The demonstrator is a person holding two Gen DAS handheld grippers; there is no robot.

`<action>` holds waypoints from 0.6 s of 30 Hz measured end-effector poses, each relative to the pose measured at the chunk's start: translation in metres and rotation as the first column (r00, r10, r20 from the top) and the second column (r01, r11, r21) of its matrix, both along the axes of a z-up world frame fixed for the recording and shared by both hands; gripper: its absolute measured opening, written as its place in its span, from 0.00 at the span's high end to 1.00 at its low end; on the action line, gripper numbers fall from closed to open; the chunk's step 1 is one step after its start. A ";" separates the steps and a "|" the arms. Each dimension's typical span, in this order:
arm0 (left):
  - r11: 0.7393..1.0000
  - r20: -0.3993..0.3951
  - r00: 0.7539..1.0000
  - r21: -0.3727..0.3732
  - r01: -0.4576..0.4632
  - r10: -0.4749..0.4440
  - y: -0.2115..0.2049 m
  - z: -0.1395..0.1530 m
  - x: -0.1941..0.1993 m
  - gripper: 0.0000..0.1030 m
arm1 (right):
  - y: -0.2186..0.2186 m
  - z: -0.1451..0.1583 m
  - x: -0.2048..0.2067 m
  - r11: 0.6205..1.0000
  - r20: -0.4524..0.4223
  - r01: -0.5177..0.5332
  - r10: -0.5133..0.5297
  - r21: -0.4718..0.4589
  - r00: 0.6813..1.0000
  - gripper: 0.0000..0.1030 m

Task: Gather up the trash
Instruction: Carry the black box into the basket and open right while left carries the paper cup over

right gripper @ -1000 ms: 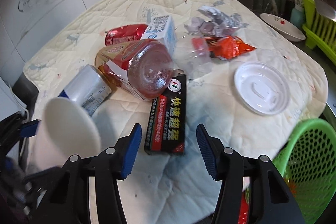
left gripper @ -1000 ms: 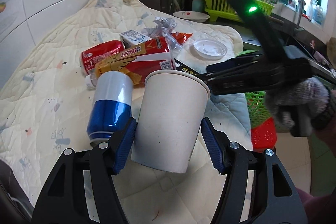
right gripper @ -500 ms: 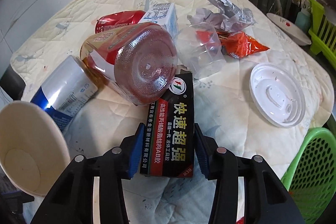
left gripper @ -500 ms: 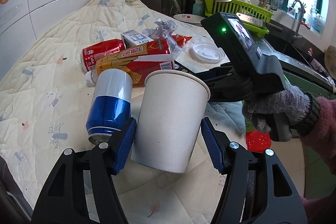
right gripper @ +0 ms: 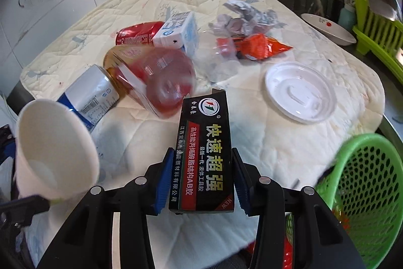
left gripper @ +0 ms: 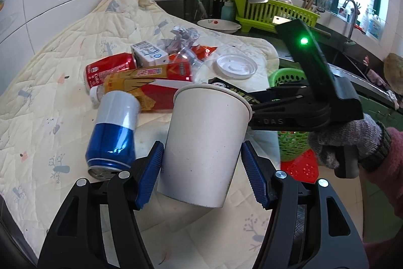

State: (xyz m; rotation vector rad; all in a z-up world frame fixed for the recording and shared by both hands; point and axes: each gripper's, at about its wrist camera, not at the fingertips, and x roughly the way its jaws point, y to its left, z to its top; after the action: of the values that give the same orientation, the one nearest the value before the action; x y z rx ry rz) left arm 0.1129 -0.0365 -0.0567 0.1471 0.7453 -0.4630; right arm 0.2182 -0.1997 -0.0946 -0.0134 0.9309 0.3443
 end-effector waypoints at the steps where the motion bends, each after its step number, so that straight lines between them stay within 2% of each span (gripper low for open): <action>1: 1.000 0.000 1.000 -0.001 0.002 -0.002 -0.001 0.000 0.000 0.39 | -0.003 0.001 -0.002 1.000 0.003 0.003 -0.003 0.005 1.000 0.59; 10: 0.998 -0.004 0.998 -0.009 0.058 -0.058 -0.032 0.005 0.002 0.39 | -0.055 0.018 -0.032 0.993 0.048 0.099 -0.102 0.056 0.994 0.59; 18: 0.989 0.008 0.989 -0.017 0.145 -0.145 -0.080 0.013 0.006 0.39 | -0.156 0.014 -0.052 0.958 0.032 0.286 -0.286 -0.001 0.958 0.59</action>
State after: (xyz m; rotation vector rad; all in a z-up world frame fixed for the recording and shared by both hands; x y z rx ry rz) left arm 0.1194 -0.1161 -0.0434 0.1872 0.7261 -0.6068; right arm 0.1665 -0.3560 -0.0809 0.1096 0.8883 0.0721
